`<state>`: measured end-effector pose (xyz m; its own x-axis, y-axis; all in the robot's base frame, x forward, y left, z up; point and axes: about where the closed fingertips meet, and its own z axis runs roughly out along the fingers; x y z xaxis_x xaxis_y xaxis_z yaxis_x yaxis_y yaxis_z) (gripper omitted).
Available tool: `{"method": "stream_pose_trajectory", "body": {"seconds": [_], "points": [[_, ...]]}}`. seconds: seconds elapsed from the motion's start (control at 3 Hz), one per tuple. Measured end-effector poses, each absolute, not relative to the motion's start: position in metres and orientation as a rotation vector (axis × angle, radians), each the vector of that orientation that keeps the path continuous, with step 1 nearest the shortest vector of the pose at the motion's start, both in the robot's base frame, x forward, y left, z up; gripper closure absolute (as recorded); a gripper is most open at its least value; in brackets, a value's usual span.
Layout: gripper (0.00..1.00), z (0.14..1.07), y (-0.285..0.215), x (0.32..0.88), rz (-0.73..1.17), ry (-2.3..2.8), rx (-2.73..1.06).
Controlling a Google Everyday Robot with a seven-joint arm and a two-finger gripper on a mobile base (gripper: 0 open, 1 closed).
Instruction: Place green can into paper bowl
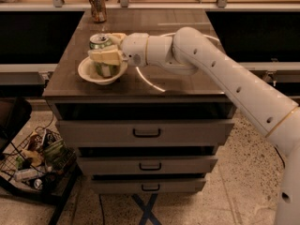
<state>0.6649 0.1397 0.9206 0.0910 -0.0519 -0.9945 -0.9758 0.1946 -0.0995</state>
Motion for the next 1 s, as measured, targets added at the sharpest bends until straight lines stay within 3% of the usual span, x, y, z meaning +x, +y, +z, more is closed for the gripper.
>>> {"method": "stream_pose_trajectory", "body": {"seconds": [0.33, 1.0], "points": [[0.05, 0.9209, 0.1426, 0.6637, 0.977, 1.254, -1.14], [0.0, 0.9211, 0.1445, 0.6629, 0.979, 1.252, -1.142]]}}
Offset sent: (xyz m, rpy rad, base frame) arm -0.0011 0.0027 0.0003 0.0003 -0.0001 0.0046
